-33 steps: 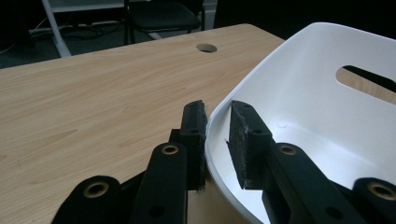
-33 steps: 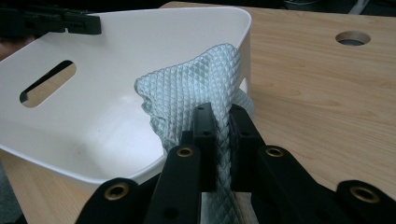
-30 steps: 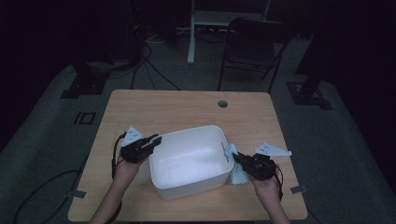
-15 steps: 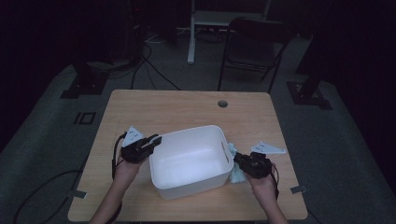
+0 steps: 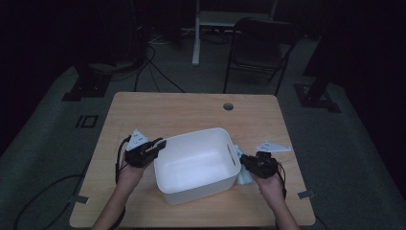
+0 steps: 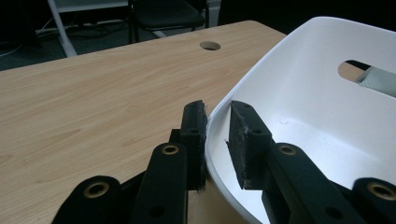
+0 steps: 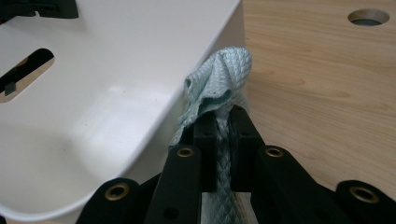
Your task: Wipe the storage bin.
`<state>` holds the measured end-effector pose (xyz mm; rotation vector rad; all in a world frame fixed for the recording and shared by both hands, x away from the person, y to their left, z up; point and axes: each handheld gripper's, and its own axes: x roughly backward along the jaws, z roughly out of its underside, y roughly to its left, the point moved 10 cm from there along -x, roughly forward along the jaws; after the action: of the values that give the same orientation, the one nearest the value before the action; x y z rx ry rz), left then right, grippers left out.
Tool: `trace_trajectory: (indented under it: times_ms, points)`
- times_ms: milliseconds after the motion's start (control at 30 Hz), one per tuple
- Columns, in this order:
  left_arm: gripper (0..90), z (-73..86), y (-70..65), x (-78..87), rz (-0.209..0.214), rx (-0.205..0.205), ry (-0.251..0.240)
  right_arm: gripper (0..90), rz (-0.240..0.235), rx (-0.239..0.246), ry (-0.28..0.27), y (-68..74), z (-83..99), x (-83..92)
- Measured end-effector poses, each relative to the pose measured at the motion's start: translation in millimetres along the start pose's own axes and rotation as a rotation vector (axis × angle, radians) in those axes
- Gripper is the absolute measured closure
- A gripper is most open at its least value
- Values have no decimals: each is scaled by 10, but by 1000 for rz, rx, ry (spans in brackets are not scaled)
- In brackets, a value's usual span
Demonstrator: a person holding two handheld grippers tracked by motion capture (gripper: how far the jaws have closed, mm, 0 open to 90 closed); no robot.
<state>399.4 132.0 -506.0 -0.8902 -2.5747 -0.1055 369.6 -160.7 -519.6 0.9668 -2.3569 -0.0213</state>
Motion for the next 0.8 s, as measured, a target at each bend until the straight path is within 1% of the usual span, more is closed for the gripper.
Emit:
trace_trajectory:
  times_ms: [133,233,300,433,500,567,633,733,800]
  points:
    - [759,-1,3,2,6,0,-3,841,-8,-12,-6,-17,-14,5]
    - [759,1,4,2,16,-1,-1,840,-32,-26,-45,-16,-122,73]
    - [758,0,4,0,24,-3,0,840,-41,-19,-58,-15,-190,112]
    - [759,-3,0,-6,10,-4,0,843,-48,-5,-41,-7,-199,58]
    - [759,-3,0,-8,7,-3,1,843,-53,-10,-23,-12,-166,10]
    - [759,-4,2,-9,5,-4,2,843,-34,-2,3,-35,-104,-64]
    - [759,-4,4,-7,8,-5,3,843,-42,-14,14,-62,-69,-96]
    - [759,-2,5,-4,14,-8,5,842,-41,-15,19,-72,-80,-87]
    - [759,-1,5,-3,17,-8,4,841,-49,-22,-1,-72,-139,-55]
